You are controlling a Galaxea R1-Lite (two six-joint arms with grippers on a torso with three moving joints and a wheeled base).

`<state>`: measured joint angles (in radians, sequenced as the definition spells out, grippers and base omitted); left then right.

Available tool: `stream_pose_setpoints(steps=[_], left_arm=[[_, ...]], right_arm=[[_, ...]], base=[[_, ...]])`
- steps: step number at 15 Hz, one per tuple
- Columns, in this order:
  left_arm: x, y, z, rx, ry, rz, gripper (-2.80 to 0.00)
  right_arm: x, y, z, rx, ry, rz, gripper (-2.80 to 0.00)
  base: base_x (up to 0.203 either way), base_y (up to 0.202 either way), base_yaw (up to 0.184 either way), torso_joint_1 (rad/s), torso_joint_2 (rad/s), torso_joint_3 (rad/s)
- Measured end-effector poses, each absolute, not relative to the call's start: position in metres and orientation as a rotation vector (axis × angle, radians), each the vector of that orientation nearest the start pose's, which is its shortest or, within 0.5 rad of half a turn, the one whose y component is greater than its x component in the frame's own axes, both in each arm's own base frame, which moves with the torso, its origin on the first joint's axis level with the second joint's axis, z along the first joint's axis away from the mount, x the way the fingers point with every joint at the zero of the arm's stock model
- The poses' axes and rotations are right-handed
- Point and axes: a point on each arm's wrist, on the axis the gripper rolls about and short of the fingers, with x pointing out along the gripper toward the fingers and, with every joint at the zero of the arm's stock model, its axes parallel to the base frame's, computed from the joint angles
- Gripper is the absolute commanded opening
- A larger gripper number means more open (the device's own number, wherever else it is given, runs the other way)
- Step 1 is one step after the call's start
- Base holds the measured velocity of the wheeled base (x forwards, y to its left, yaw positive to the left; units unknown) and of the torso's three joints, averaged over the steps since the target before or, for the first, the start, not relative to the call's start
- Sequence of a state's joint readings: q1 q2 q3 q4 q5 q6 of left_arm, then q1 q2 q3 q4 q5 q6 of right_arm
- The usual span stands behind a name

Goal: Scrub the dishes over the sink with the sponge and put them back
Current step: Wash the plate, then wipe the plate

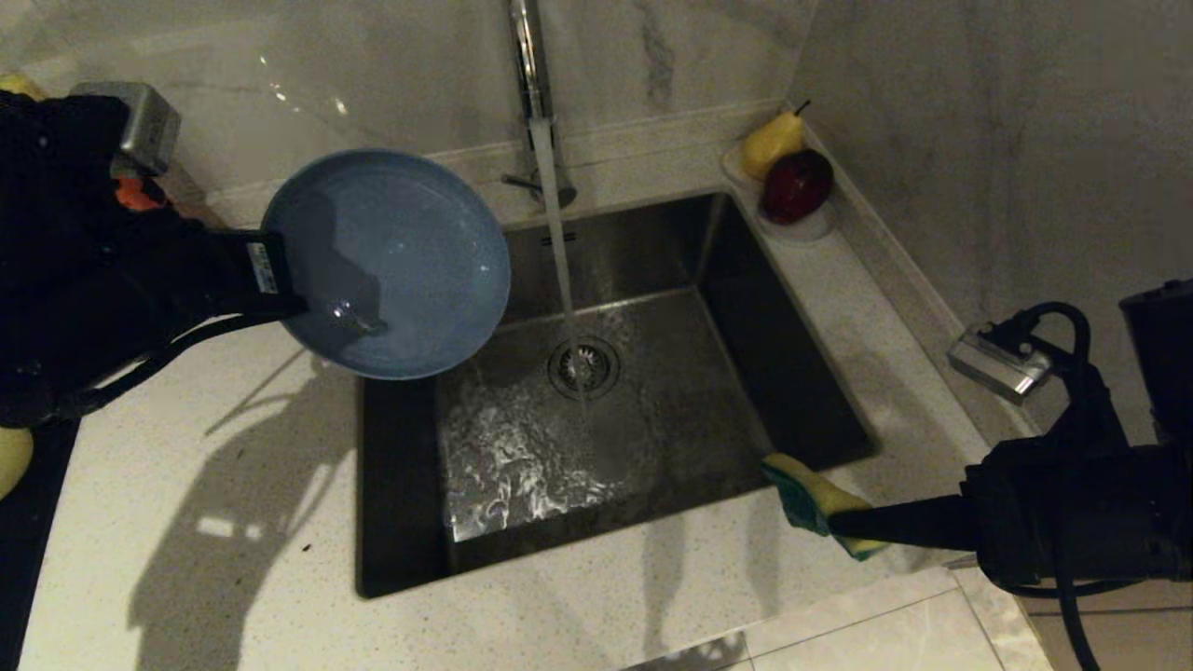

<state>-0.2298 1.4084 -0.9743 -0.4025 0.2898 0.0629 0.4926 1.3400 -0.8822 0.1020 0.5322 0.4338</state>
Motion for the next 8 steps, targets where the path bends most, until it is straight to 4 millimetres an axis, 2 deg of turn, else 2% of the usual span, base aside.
stream_pose_setpoints(steps=[2, 5, 8], left_arm=[[0.223, -0.047, 0.289, -0.043, 0.169, -0.011, -2.80], [0.182, -0.042, 0.285, -0.185, 0.394, -0.159, -2.80], [0.150, -0.036, 0.253, -0.184, 0.595, -0.175, -2.80]], right_arm=[[0.172, 0.105, 0.232, 0.400, 0.781, 0.858, -2.80], [0.162, 0.100, 0.235, 0.401, 0.786, 0.854, -2.80], [0.157, 0.097, 0.238, 0.401, 0.776, 0.855, -2.80]], base=[[0.000, 0.000, 0.000, 0.000, 0.00, 0.000], [0.000, 0.000, 0.000, 0.000, 0.00, 0.000], [0.000, 0.000, 0.000, 0.000, 0.00, 0.000]])
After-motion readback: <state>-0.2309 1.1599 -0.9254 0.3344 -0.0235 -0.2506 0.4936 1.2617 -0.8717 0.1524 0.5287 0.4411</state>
